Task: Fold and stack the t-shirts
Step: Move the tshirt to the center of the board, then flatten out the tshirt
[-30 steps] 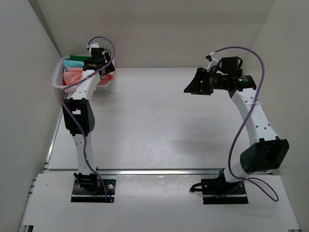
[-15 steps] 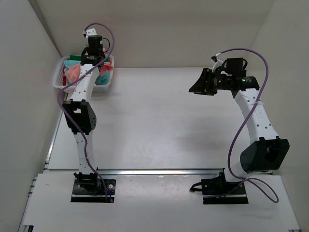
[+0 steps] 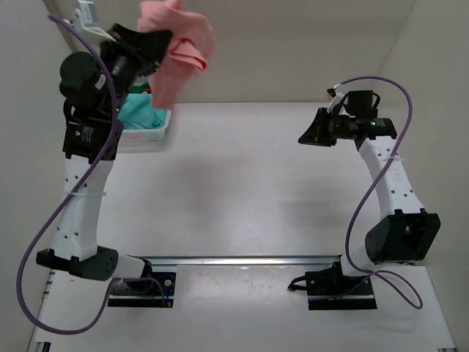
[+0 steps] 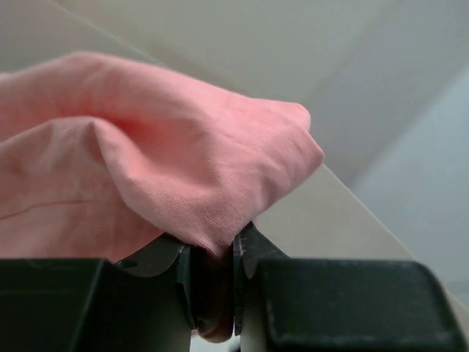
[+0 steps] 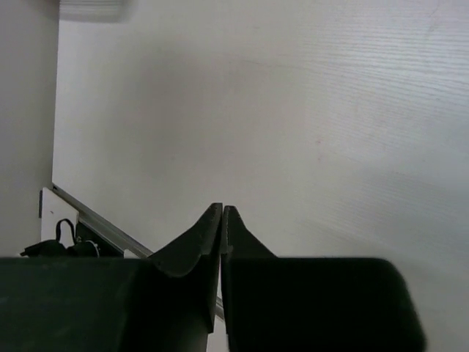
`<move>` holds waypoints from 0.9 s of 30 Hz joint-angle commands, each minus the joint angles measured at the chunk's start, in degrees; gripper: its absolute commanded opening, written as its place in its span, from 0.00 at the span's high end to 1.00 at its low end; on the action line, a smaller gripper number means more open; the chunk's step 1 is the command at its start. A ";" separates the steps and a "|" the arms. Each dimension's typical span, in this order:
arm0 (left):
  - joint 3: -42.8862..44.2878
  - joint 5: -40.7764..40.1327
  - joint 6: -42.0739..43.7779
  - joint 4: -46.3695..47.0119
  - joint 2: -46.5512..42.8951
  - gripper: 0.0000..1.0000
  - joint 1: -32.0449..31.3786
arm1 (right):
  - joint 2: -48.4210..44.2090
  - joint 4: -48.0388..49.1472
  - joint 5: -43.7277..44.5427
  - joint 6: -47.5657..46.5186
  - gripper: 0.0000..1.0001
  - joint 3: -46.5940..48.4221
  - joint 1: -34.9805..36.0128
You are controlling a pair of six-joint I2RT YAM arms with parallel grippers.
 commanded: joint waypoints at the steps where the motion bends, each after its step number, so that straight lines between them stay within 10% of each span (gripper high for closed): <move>1: -12.69 13.51 -7.10 -4.08 4.14 1.00 -2.61 | -3.49 -0.22 4.93 -2.71 1.00 0.21 0.74; 3: -21.19 17.92 -6.32 -7.51 5.28 0.91 -3.14 | -4.46 -0.67 8.00 -3.95 1.00 -0.49 1.10; 4: -27.41 21.77 -6.31 -7.60 5.37 0.52 -2.88 | -4.64 -1.28 8.89 -4.99 0.98 -0.76 1.88; 7: -40.10 26.88 -8.33 -4.10 3.45 0.21 -1.12 | -6.56 -0.67 9.61 -5.18 0.63 -2.95 1.89; 14: -46.72 22.52 -2.19 -6.97 -0.08 0.44 -1.46 | -10.17 1.61 9.69 -3.60 0.60 -9.63 6.01; 18: -53.74 16.29 1.25 -10.77 -3.49 0.27 -0.69 | -9.65 3.63 9.08 -2.28 0.58 -12.71 9.62; 27: -59.48 2.15 -9.03 -7.59 0.08 0.31 1.69 | -7.98 7.94 7.23 -0.08 0.60 -16.93 12.61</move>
